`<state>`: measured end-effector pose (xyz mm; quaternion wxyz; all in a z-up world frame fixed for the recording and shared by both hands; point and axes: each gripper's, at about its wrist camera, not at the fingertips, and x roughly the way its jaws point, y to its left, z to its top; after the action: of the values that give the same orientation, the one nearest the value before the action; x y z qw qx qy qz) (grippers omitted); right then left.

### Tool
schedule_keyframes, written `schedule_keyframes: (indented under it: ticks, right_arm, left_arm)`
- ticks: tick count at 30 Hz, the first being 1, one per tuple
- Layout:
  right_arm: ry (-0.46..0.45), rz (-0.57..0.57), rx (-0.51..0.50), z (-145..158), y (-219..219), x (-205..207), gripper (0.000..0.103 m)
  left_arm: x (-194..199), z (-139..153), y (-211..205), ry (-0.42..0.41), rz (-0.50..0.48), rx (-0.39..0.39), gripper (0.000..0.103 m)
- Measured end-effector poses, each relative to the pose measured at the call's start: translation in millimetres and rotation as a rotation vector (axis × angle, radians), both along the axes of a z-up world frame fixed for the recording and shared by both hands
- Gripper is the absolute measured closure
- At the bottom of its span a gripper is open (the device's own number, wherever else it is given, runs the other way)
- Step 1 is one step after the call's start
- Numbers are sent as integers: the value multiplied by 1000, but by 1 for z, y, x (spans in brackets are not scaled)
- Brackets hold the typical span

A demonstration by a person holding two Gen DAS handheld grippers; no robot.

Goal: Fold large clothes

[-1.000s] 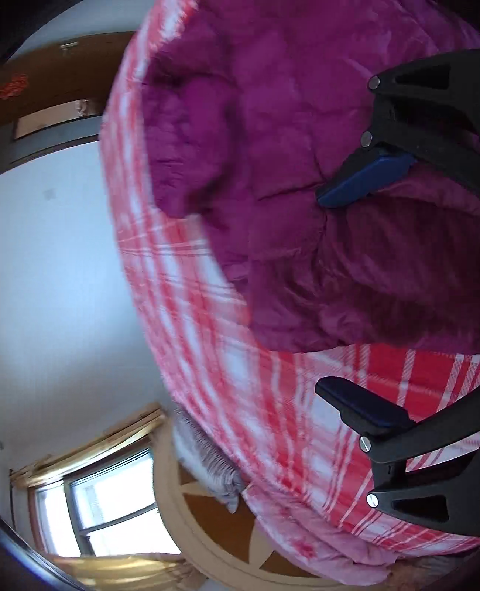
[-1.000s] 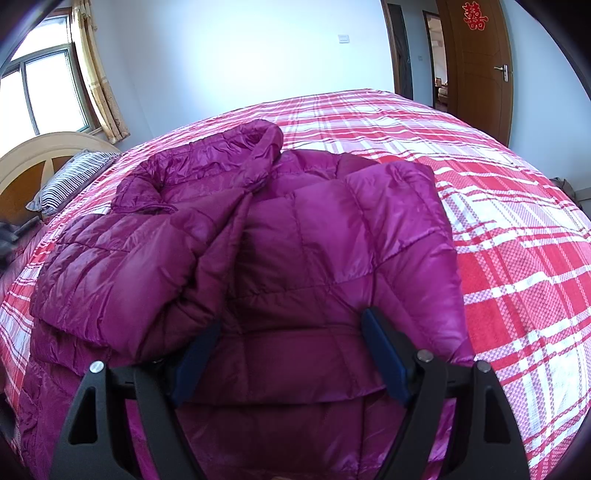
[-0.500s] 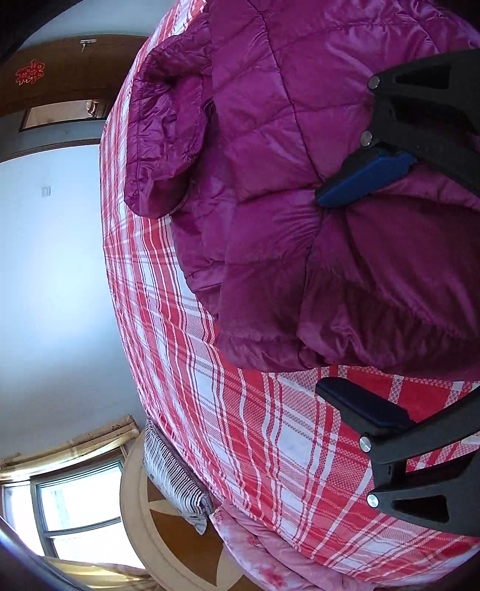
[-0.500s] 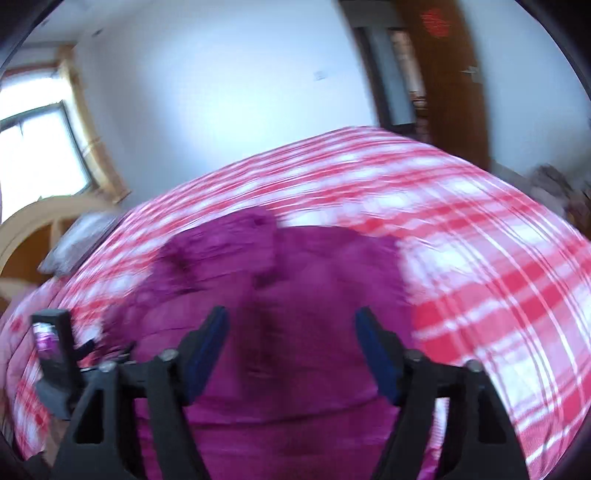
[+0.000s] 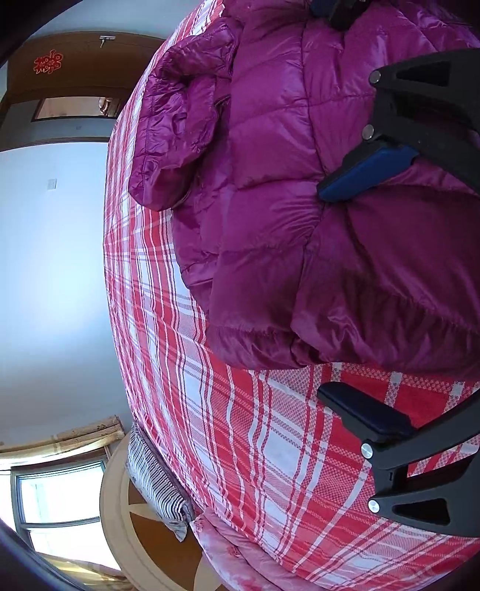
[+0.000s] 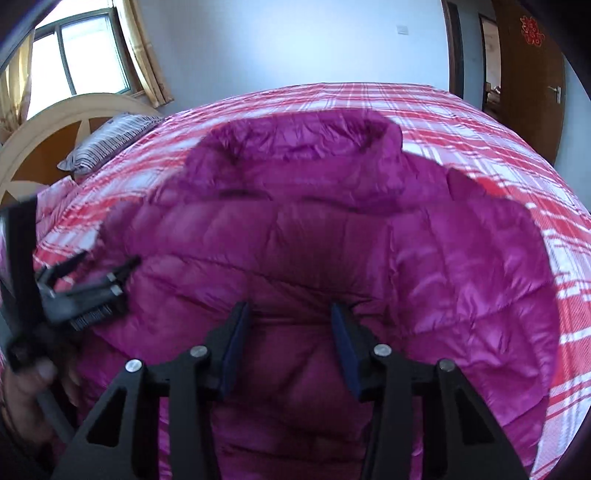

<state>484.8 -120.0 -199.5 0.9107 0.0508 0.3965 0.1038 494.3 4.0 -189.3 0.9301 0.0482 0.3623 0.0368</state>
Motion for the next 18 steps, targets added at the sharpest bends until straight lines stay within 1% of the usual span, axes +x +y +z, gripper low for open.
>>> schedule_keyframes:
  ticks: [2, 4, 7, 8, 9, 10, 11, 12, 13, 14, 15, 16, 17, 18]
  right_arm:
    - [-1, -4, 2, -1, -1, -1, 56]
    - [-8, -6, 6, -1, -1, -2, 56]
    - [-19, -9, 23, -3, -3, -3, 56]
    - [-21, -9, 28, -3, -5, -4, 56]
    - [-23, -8, 30, -4, -4, -4, 56]
    - [-25, -9, 32, -3, -4, -4, 56]
    - [-27, -9, 33, -4, -3, -4, 56]
    - [-29, -9, 34, -4, -3, -5, 56]
    - [-31, -9, 36, -4, -3, -5, 56]
    - [-33, -10, 41, -4, -4, -5, 56]
    - [-34, -10, 48, -4, -5, -6, 56]
    - [-35, -10, 53, -4, -6, -7, 56]
    - [-36, -11, 58, -4, -7, -7, 56]
    - [-37, -12, 63, -4, -8, -7, 56]
  left_arm:
    - [-5, 7, 5, -21, 27, -10, 5]
    - [-15, 19, 13, -51, 46, -65, 5]
    - [-27, 43, 15, -97, 37, -167, 5]
    - [-29, 51, 12, -110, 21, -196, 5]
    - [-28, 60, 2, -114, -24, -235, 5]
    - [-25, 63, -8, -103, -62, -251, 5]
    - [-21, 63, -18, -83, -98, -257, 5]
    - [-13, 59, -33, -51, -135, -246, 5]
    - [-7, 54, -42, -34, -147, -216, 5]
    - [-1, 46, -51, -18, -147, -170, 5]
    - [8, 30, -60, 16, -131, -103, 5]
    - [15, 18, -62, 48, -119, -72, 5]
    - [20, 8, -61, 77, -108, -64, 4]
    - [25, -1, -53, 106, -108, -117, 3]
